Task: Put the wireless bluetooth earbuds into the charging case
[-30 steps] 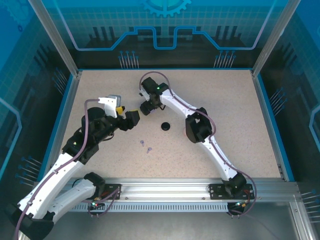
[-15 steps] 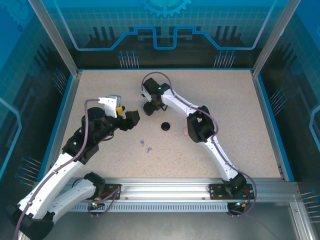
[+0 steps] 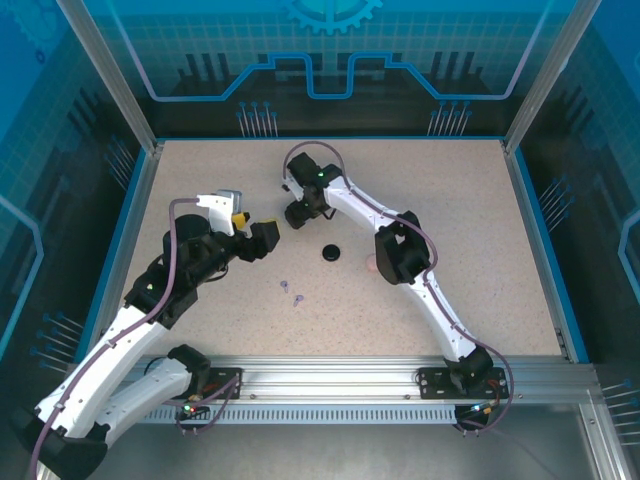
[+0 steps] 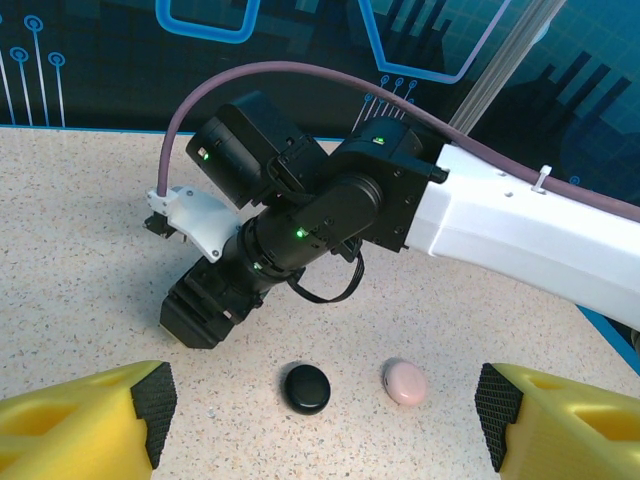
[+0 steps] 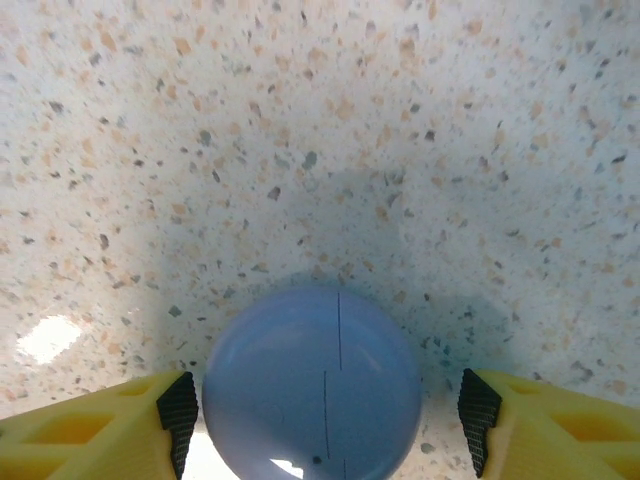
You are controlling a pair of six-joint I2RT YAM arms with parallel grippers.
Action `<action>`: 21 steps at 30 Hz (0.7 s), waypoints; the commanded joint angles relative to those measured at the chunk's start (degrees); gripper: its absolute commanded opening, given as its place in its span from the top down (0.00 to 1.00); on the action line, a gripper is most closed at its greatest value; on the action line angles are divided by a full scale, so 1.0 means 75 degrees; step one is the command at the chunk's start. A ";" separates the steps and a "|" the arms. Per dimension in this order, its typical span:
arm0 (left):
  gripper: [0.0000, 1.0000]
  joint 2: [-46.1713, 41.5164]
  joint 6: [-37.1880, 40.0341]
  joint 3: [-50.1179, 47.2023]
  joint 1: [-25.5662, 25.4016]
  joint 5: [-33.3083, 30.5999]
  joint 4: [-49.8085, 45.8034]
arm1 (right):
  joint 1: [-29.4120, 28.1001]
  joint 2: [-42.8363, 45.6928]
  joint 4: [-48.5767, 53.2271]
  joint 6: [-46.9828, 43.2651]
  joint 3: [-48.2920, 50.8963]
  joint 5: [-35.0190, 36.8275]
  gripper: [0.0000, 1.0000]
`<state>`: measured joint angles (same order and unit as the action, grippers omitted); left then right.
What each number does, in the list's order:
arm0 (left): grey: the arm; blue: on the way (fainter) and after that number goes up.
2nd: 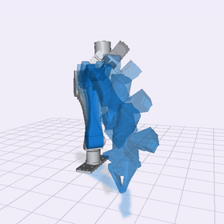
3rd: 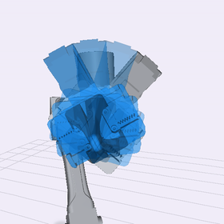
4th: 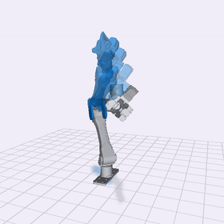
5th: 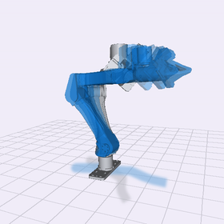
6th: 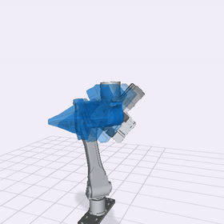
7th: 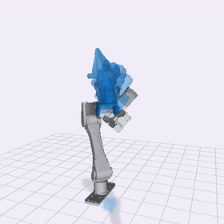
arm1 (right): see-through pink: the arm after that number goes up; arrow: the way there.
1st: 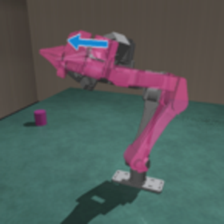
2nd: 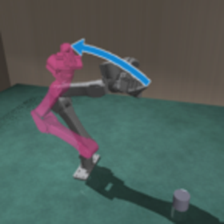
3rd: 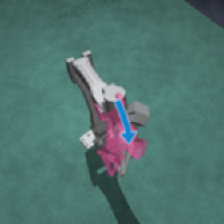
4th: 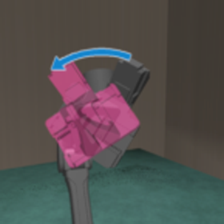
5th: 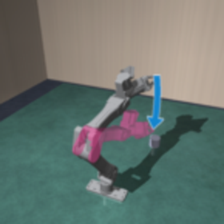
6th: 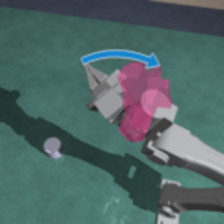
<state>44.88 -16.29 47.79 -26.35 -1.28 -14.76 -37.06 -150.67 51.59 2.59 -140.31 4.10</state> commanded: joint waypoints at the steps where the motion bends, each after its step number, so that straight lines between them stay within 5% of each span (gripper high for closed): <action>1: 0.19 -0.0093 0.0158 -0.0044 0.0080 -0.0003 0.0000 | 0.0043 -0.0200 0.0127 0.0048 -0.0388 -0.0010 0.27; 11: 0.18 -0.0078 0.0180 -0.0026 0.0080 -0.0017 0.0007 | -0.0050 -0.0577 0.0339 -0.0006 -0.0623 0.0075 0.29; 21: 0.18 -0.0066 0.0180 -0.0032 0.0091 -0.0034 -0.0023 | -0.0156 -0.0499 0.0562 -0.0340 -0.0450 0.0278 0.42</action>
<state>44.88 -16.29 47.79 -26.35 -1.28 -14.76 -37.34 -153.34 53.15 1.32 -143.70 5.50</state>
